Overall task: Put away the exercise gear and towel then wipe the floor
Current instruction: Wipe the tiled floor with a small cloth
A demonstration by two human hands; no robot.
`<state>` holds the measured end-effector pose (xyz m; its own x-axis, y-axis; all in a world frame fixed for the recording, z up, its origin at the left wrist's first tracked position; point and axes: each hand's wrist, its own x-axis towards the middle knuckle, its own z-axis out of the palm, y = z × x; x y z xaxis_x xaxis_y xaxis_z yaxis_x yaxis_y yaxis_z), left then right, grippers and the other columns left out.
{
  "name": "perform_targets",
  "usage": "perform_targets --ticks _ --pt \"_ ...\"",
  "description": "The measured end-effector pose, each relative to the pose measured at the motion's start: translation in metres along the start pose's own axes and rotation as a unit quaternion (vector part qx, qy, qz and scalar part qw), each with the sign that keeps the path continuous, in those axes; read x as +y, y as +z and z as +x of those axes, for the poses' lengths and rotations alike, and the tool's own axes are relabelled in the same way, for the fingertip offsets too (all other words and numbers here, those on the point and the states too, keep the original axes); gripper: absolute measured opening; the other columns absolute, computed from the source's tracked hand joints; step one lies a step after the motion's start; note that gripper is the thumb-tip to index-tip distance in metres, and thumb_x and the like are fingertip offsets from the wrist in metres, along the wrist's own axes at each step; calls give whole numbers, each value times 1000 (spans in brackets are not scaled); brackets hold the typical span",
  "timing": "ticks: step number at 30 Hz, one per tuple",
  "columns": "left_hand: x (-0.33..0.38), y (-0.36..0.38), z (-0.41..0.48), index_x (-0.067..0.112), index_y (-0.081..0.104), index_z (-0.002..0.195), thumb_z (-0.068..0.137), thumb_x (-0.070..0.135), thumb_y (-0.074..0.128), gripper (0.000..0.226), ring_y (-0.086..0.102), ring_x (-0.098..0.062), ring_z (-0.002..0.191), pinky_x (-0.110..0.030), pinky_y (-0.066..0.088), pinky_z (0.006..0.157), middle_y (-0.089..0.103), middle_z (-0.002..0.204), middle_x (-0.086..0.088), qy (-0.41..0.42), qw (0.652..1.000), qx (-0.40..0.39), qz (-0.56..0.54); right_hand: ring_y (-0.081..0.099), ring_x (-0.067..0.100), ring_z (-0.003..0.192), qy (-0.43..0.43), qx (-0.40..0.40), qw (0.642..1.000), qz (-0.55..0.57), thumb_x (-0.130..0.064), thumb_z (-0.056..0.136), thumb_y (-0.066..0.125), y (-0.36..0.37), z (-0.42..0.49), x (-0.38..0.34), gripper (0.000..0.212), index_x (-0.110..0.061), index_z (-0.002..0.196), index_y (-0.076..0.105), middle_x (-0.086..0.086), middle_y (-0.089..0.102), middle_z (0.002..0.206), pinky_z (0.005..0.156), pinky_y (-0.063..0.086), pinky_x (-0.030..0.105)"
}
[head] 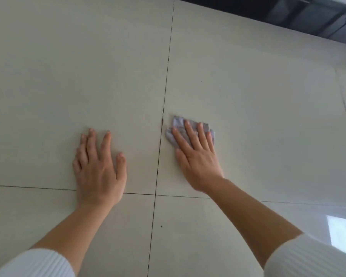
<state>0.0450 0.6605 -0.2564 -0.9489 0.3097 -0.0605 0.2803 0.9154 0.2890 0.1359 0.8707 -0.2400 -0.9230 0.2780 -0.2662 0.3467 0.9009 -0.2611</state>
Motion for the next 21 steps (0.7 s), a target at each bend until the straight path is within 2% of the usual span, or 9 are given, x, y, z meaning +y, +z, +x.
perform_targets --ticks 4,7,9,11,13,16,21 --pt "3 -7 1 14 37 141 88 43 28 62 21 -36 140 -51 26 105 27 152 -18 -4 1000 -27 8 2 32 148 -108 -45 991 -69 -43 104 16 17 -59 -34 50 -35 153 13 2 12 161 116 2 45" --pt "5 -12 4 13 38 141 87 43 29 62 23 -36 139 -50 25 106 28 151 -19 -9 999 -41 13 10 31 148 -134 -90 983 -84 -42 105 13 16 -68 -37 51 -29 154 15 -1 13 161 115 11 43" --pt "6 -13 6 14 38 141 87 42 29 62 23 -36 139 -50 26 104 28 151 -18 -10 999 -44 12 2 27 149 -94 -85 989 -73 -43 104 3 7 -56 -26 54 -28 155 9 -4 4 162 117 8 41" --pt "7 -13 6 15 38 141 86 42 29 62 23 -34 139 -49 26 102 28 152 -17 -19 999 -48 10 -17 21 147 -26 -52 998 -35 -47 100 -6 -6 -30 -7 56 -31 153 -4 -9 -14 160 120 -3 39" --pt "6 -12 5 17 37 141 85 43 30 62 22 -32 140 -47 25 102 28 152 -15 -23 999 -47 12 -28 16 142 42 -30 999 -3 -46 101 3 -22 7 17 54 -34 151 -12 -14 -23 156 118 -14 34" --pt "3 -8 5 18 39 140 85 43 31 61 23 -31 139 -44 23 102 31 151 -15 -20 999 -27 12 -19 17 146 119 3 993 14 -44 103 13 -42 65 54 54 -36 152 -7 -13 -17 159 116 -15 32" --pt "0 -5 5 18 42 138 85 43 34 59 26 -29 139 -43 25 102 33 151 -12 -15 1000 4 -8 -13 25 148 268 36 962 37 -46 101 17 -66 139 82 55 -39 153 0 -5 -10 162 117 -11 42"
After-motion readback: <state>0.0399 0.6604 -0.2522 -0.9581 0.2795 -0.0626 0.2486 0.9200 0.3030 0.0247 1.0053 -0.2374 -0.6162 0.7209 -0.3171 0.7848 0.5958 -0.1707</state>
